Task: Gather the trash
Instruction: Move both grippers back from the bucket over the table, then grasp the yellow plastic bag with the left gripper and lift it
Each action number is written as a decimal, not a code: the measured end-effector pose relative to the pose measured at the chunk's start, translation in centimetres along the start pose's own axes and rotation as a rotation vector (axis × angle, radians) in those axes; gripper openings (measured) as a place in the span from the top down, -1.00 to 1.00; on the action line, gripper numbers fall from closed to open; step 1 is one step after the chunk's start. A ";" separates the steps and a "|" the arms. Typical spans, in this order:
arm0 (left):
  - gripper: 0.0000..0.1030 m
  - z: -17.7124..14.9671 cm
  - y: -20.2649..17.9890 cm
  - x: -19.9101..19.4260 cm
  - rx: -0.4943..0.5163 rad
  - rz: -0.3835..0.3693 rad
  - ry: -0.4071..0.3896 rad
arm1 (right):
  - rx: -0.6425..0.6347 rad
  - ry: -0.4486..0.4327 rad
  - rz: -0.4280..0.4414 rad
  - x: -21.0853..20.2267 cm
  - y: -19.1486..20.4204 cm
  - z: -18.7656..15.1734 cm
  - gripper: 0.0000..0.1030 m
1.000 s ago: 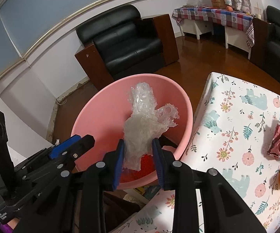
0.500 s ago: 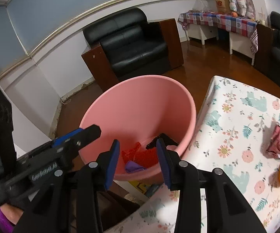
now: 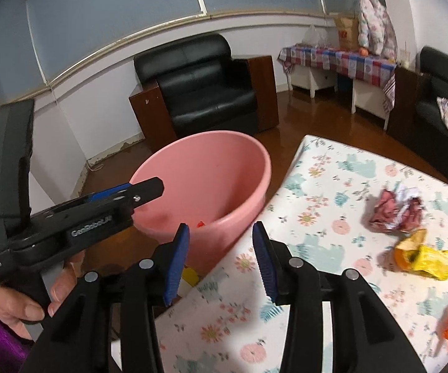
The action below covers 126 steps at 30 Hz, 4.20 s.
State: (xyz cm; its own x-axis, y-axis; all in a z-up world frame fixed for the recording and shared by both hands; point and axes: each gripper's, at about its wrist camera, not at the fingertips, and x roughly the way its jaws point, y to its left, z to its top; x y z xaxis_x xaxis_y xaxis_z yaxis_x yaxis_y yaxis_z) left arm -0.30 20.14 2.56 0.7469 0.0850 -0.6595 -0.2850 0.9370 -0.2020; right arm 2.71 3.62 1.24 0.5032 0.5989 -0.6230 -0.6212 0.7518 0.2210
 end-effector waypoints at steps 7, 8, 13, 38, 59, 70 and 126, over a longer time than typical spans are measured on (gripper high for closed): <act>0.02 -1.8 -4.9 -0.9 0.107 -0.047 0.002 | 0.014 -0.036 -0.046 -4.0 -1.5 -2.1 0.19; 0.02 -2.2 -5.5 -1.1 0.122 -0.055 0.001 | 0.022 -0.038 -0.055 -4.6 -2.0 -2.5 0.19; 0.02 -3.4 -8.5 -1.6 0.169 -0.088 -0.008 | 0.067 -0.051 -0.111 -7.1 -4.2 -3.8 0.19; 0.02 -7.1 -16.7 -1.3 0.337 -0.216 0.039 | 0.388 -0.081 -0.427 -17.7 -17.6 -13.1 0.19; 0.02 -8.2 -23.8 0.6 0.535 -0.402 0.106 | 0.540 -0.107 -0.514 -21.7 -22.8 -17.2 0.19; 0.02 -6.1 -26.6 4.6 0.680 -0.448 0.147 | 0.561 -0.107 -0.440 -20.6 -23.1 -17.0 0.19; 0.90 -8.3 -21.8 0.4 0.533 -0.433 0.155 | 0.620 -0.076 -0.204 -12.3 -24.1 -11.6 0.04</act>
State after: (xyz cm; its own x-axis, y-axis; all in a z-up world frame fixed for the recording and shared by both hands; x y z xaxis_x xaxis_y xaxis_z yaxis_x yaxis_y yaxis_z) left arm 1.20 -3.10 0.72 0.6209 -0.3455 -0.7036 0.3815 0.9173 -0.1138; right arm 4.58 -25.08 -5.12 0.6296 0.4281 -0.6483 -0.0587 0.8583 0.5098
